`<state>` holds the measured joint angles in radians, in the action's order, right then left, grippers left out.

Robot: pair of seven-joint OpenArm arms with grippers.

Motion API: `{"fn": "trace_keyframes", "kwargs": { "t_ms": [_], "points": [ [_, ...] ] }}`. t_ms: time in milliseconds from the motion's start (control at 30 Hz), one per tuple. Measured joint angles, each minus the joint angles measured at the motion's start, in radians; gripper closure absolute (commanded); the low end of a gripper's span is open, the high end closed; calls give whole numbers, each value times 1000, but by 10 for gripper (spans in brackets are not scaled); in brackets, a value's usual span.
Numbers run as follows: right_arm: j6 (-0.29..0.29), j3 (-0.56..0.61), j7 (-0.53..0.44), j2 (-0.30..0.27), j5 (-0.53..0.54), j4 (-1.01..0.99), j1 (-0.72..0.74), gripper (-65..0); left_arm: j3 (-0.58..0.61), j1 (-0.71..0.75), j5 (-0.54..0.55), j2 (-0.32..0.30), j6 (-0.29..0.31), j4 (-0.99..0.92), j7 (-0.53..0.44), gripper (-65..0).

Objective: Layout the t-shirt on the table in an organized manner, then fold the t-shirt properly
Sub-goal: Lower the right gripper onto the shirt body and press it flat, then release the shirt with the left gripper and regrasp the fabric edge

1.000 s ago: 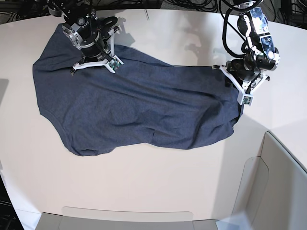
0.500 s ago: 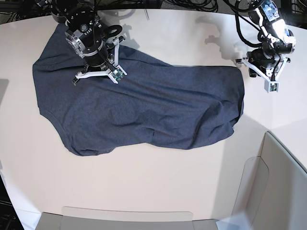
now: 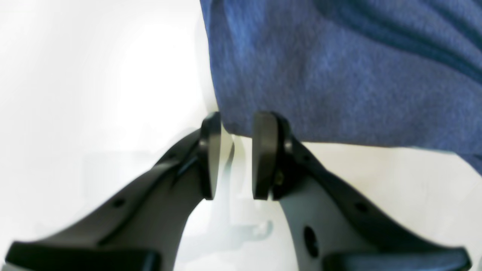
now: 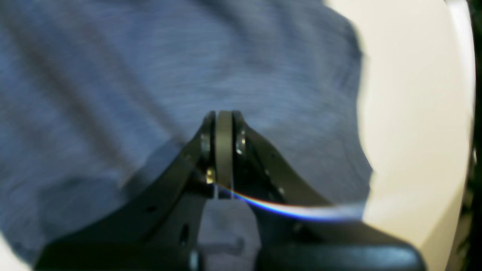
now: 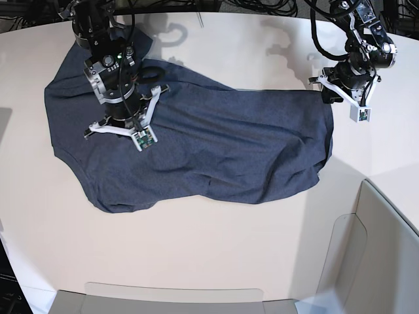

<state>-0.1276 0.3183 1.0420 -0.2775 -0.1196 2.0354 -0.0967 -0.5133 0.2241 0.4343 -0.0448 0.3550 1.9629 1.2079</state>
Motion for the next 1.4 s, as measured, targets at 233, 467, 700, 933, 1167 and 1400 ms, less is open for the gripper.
{"fn": "trace_keyframes", "kwargs": {
  "t_ms": [233,467,700,933,1167,1400],
  "points": [
    [0,-172,2,79,-3,0,0,0,0,-19,-1,-4,-4,-102,-6,-190],
    [0,-179,2,76,2,0,-5,0,-5,-75,7,-8,-3,-199,-27,-270],
    [0,-179,2,76,2,0,-5,0,-5,-74,8,-6,-3,-198,-30,-274],
    [0,-179,2,76,3,-2,-5,0,-4,-67,82,-3,66,-179,-8,-272],
    [0,-179,2,74,2,-2,-6,0,3,-70,89,-6,69,-179,-9,0],
    [0,-179,2,74,3,-4,-9,0,42,-153,82,-10,68,-134,-1,0]
  ]
}}
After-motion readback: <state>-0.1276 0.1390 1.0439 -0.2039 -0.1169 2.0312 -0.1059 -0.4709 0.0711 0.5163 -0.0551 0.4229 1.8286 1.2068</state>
